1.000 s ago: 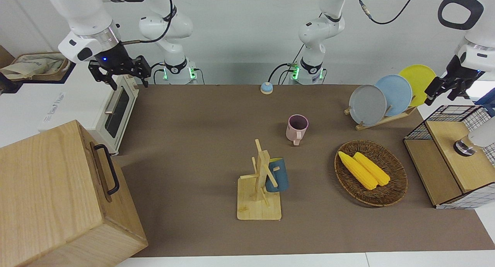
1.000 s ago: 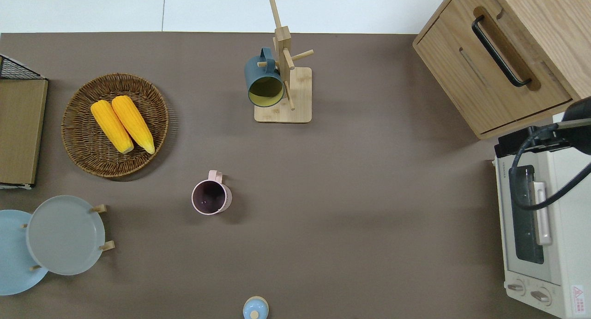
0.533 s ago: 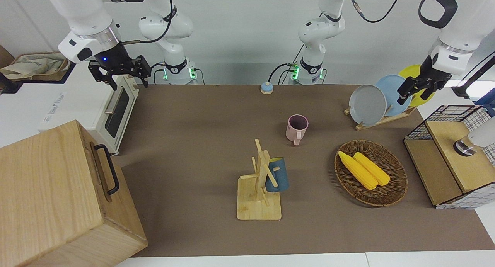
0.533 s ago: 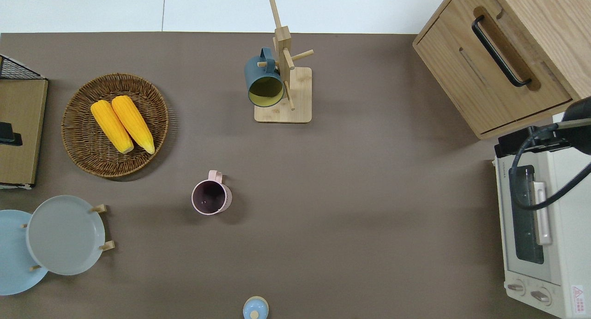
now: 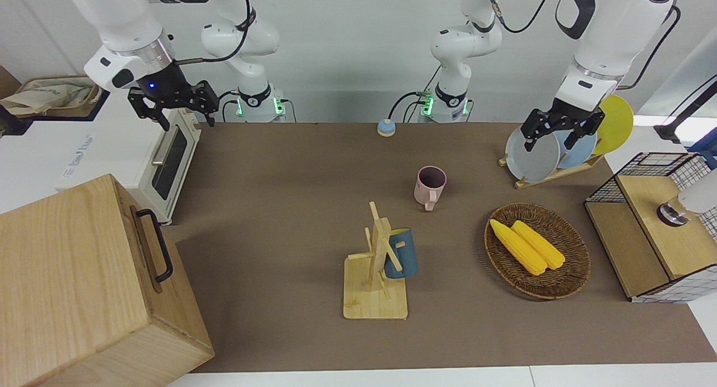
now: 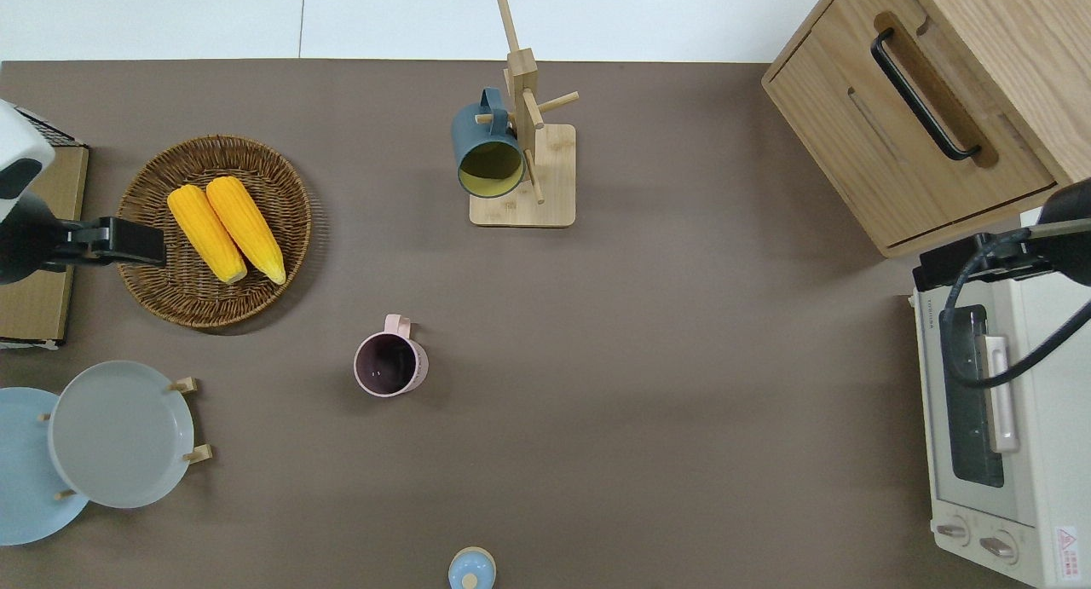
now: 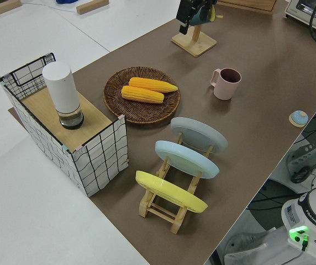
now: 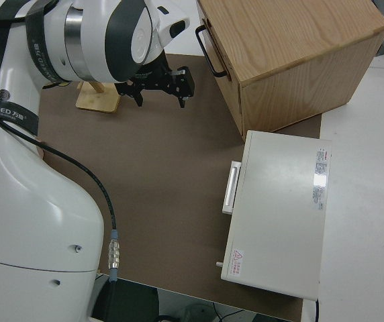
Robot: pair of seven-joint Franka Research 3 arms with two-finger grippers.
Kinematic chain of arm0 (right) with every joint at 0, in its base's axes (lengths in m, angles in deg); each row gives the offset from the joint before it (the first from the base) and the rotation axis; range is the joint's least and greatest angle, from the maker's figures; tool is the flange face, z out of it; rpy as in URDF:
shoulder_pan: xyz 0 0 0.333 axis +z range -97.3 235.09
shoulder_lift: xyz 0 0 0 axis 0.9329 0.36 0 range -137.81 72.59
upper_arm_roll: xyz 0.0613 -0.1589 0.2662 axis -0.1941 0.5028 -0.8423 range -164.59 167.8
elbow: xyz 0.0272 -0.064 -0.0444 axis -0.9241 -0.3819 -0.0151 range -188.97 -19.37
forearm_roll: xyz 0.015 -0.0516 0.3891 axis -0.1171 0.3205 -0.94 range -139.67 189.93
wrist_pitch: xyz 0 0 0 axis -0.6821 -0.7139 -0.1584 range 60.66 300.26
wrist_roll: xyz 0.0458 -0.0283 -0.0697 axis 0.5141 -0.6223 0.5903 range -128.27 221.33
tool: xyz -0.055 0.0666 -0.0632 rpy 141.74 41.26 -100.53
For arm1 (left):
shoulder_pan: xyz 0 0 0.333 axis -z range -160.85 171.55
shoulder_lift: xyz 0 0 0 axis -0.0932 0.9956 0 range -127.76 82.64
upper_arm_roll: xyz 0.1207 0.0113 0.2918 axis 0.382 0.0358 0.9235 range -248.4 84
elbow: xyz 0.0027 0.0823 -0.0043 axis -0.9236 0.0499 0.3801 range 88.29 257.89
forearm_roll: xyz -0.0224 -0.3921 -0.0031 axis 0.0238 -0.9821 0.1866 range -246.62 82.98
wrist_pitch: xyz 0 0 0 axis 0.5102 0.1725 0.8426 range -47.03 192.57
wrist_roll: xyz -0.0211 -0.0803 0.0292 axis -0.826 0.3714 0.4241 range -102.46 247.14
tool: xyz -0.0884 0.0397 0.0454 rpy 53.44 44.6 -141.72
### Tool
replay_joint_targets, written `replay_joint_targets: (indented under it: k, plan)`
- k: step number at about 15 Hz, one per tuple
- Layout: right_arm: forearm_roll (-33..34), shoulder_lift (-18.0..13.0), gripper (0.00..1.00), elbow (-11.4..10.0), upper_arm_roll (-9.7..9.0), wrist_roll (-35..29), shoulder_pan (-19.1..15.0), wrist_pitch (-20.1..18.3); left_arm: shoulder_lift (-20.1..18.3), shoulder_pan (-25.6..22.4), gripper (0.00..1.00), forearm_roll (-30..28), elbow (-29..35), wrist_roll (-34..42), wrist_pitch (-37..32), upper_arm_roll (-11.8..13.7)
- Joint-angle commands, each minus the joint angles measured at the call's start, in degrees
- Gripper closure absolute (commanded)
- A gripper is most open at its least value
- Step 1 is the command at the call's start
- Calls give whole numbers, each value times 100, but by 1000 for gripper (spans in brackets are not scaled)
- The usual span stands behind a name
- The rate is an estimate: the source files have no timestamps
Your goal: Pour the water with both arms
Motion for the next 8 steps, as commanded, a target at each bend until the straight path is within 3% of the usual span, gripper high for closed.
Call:
replay_joint_targets:
  k: [1,5,8]
  plan:
    - [-107,-74,7,-62,0,115,-26,7,2,324,2,109,-95,-16,-207,161]
    - [-107,-74,7,-62,0,115,-26,7,-6,746,2,75,-95,63,-322,793]
    - [-107,-74,9,-62,0,115,-26,7,-6,738,2,48,-112,46,-375,760]
